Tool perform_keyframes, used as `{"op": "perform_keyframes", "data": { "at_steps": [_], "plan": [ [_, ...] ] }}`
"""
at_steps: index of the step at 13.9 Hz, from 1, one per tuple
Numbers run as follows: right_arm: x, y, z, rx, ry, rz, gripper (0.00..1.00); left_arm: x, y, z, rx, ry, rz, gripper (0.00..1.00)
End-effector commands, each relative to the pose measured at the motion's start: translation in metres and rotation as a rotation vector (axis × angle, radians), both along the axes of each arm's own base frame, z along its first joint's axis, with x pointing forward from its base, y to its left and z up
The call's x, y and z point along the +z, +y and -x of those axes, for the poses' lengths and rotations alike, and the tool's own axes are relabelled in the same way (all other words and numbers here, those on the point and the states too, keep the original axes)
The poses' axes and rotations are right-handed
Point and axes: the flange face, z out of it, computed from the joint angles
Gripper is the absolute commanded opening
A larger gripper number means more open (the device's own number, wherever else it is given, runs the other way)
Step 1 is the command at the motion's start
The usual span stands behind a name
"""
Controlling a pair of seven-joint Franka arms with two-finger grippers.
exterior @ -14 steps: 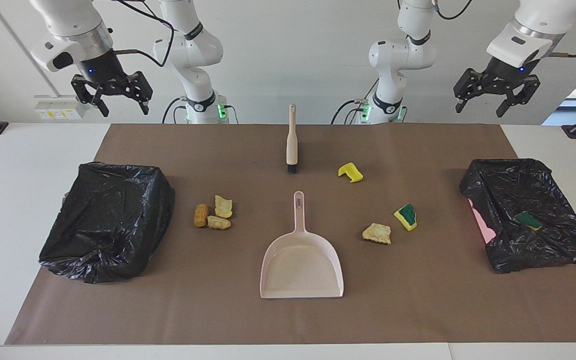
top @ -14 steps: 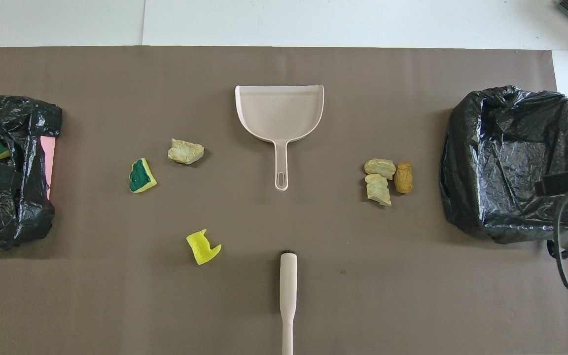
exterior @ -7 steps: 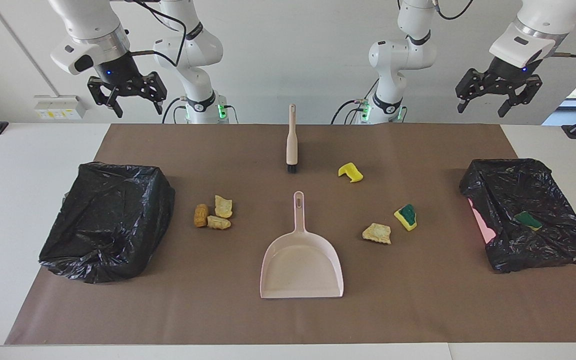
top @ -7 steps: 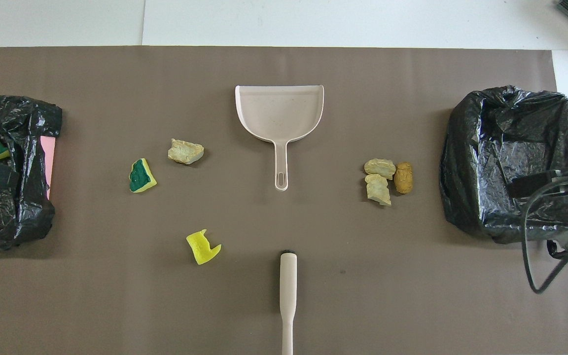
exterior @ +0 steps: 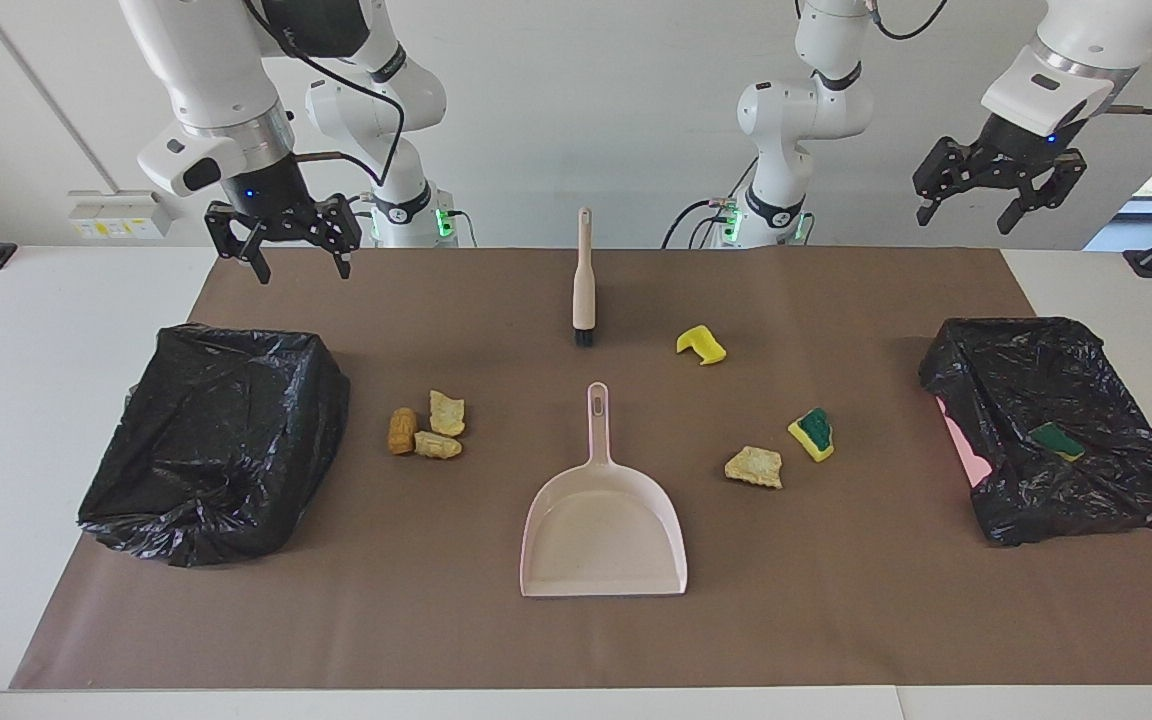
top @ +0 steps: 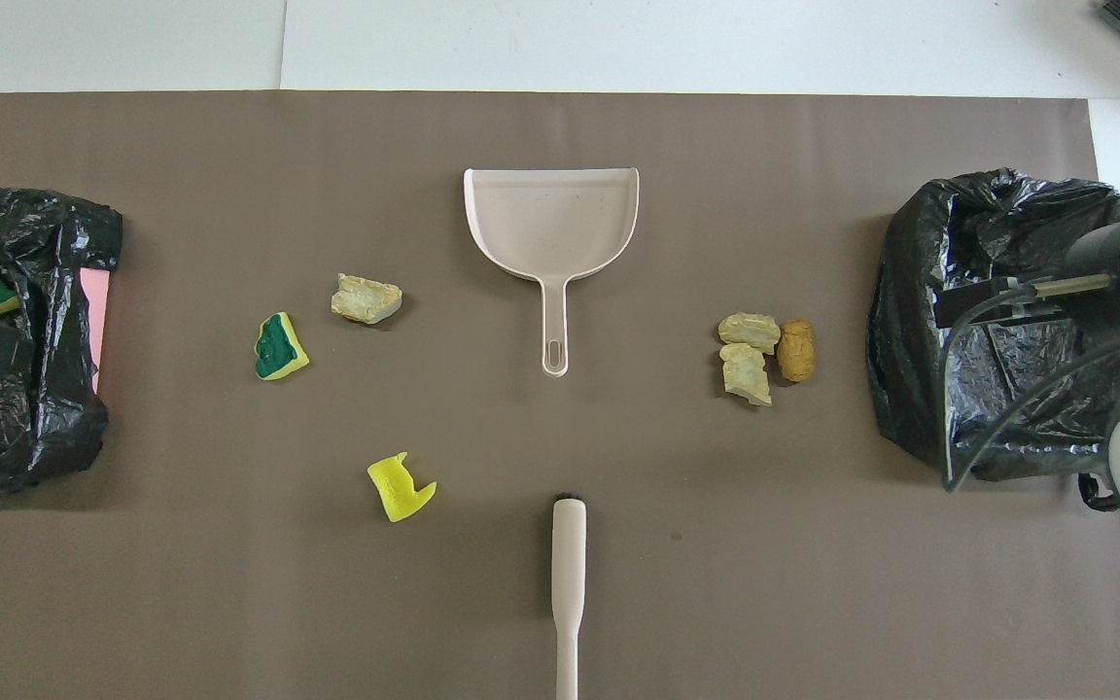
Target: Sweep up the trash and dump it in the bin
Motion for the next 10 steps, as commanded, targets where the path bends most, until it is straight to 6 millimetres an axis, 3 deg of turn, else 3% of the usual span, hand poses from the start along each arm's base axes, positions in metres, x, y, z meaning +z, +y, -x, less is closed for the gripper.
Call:
{"op": "perform_keyframes", "data": {
  "at_steps": [1,3,8,10],
  "plan": [
    [-0.009,0.016,-0.009,-0.011,-0.023,-0.012,1.0,0.003,0.003,0.006,0.007,0.009,0.005,1.0],
    [-0.013,0.021,-0.011,-0.008,-0.017,-0.011,1.0,0.004,0.003,0.006,0.01,0.004,0.005,1.0],
    [-0.023,0.055,-0.009,0.044,0.003,-0.022,1.0,0.003,-0.001,0.006,0.007,0.006,0.005,1.0],
    [-0.024,0.054,-0.007,0.048,0.016,-0.02,1.0,0.001,-0.009,0.011,-0.007,0.012,0.005,1.0]
  ]
}}
